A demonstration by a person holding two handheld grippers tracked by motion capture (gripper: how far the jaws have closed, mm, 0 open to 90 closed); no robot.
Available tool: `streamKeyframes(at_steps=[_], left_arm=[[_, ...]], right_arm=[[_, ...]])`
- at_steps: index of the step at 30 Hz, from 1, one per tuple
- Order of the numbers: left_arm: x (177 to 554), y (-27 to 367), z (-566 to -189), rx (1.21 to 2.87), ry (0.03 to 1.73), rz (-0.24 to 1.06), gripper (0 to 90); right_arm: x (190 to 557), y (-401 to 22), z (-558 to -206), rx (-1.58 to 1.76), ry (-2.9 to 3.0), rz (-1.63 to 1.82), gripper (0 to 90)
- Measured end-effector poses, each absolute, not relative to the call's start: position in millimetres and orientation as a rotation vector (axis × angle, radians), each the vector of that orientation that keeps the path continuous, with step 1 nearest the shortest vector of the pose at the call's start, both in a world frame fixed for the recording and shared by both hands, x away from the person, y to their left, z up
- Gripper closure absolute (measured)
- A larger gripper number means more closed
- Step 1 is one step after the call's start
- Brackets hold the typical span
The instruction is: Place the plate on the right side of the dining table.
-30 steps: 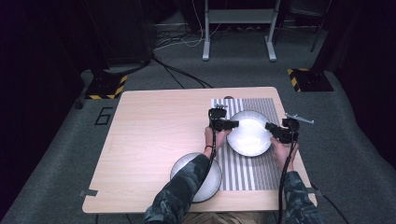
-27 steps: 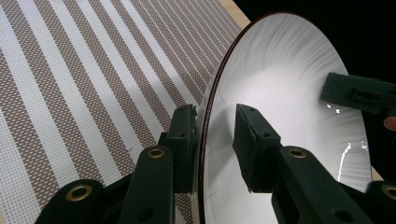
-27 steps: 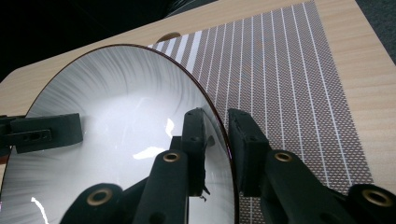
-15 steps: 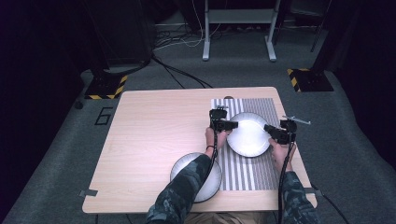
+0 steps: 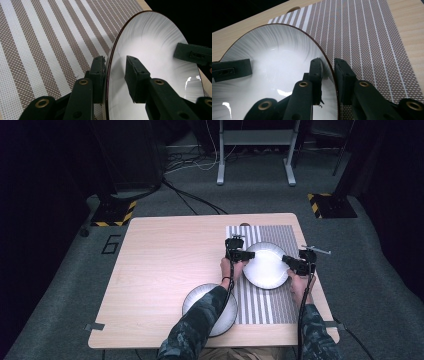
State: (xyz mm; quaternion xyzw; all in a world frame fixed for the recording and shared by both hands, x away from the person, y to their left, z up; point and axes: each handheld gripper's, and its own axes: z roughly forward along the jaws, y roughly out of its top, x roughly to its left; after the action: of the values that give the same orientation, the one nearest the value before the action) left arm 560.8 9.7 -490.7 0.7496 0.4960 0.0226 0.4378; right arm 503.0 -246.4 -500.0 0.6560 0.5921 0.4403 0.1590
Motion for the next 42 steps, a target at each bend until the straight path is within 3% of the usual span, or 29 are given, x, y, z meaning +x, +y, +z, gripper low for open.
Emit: streamKeyframes(at_steps=[42], left_arm=[[568,4,-506,1.862,1.323,0.118,68.2]], right_arm=[[510,-245,-517,1.946,1.659,1.254,79.6]])
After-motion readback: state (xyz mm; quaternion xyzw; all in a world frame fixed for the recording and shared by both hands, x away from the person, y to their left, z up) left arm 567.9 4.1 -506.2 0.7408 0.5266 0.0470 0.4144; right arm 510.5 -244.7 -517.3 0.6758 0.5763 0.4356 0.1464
